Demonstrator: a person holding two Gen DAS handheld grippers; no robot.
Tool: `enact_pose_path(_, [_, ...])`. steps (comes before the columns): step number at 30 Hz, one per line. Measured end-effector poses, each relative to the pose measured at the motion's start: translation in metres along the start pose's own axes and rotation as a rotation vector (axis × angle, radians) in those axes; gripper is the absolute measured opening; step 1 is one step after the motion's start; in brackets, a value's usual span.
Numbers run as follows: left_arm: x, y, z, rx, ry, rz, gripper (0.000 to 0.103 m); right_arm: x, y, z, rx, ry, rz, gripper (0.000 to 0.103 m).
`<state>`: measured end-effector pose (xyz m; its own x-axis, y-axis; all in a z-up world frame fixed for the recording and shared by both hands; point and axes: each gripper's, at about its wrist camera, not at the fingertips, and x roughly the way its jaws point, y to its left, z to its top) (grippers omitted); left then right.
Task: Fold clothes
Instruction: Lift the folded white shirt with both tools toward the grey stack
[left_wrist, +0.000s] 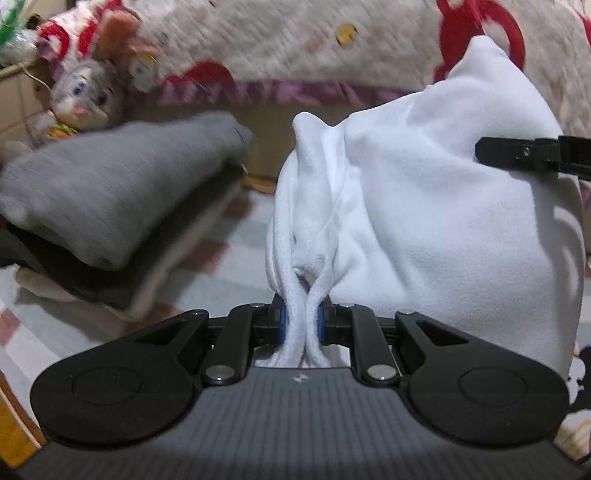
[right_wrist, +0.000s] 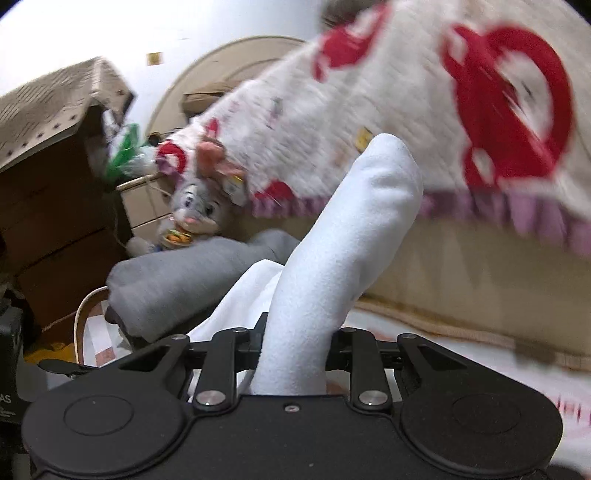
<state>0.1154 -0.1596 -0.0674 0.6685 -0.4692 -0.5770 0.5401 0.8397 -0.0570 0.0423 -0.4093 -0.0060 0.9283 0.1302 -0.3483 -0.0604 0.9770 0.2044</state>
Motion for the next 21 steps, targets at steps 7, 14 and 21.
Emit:
enact_pose_path(7, [-0.044, 0.076, 0.022, -0.133, -0.1, 0.025, 0.014, 0.025, 0.052, 0.056, -0.056, -0.017, 0.091, 0.028])
enact_pose_path(14, [-0.095, 0.126, 0.04, -0.079, -0.082, 0.087, 0.014, 0.056, 0.091, 0.084, 0.027, 0.04, 0.236, 0.027])
enact_pose_path(21, [-0.115, 0.179, 0.087, -0.125, -0.066, 0.081, 0.014, 0.071, 0.133, 0.123, 0.017, 0.057, 0.271, 0.027])
